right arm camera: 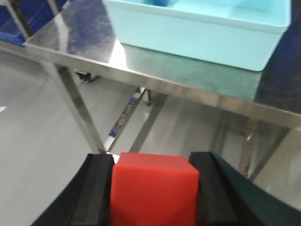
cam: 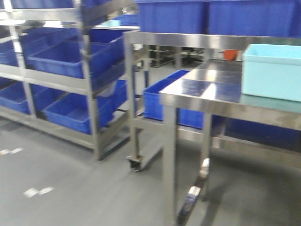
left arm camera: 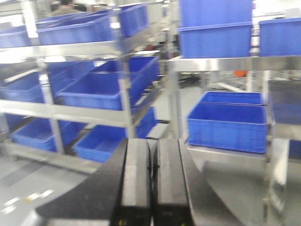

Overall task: Pick red cube and place on left shelf
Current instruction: 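Drive the base away from the table carrying the red cube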

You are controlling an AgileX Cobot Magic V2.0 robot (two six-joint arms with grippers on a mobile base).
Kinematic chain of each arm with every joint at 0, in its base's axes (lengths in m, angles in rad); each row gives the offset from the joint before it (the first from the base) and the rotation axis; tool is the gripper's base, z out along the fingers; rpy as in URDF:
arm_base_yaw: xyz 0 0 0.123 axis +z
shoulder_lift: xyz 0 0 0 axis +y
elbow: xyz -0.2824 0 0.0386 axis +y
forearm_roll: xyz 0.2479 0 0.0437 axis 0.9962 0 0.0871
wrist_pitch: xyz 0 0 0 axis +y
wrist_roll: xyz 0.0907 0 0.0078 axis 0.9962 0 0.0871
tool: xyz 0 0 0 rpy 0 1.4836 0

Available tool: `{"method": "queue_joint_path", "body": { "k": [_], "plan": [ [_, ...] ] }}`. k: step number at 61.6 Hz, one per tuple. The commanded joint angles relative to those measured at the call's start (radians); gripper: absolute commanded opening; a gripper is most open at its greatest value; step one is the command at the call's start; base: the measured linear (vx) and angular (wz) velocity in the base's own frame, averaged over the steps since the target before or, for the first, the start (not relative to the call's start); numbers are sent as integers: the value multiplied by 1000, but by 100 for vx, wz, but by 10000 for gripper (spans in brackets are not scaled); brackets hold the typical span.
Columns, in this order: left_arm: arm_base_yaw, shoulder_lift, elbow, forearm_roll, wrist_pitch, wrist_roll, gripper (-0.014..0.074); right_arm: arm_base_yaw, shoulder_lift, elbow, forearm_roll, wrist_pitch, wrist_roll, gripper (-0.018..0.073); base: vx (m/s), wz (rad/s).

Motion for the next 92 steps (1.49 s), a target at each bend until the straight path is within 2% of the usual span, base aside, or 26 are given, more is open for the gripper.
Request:
{"method": "queue_joint_path", "body": {
  "k": [1, 92],
  "plan": [
    [-2, 8, 22, -9, -84, -2, 106, -5, 5, -35, -12, -74, -7, 55, -27, 43],
    [-2, 8, 22, -9, -84, -2, 106, -5, 5, -35, -12, -74, -7, 55, -27, 57]
  ]
}}
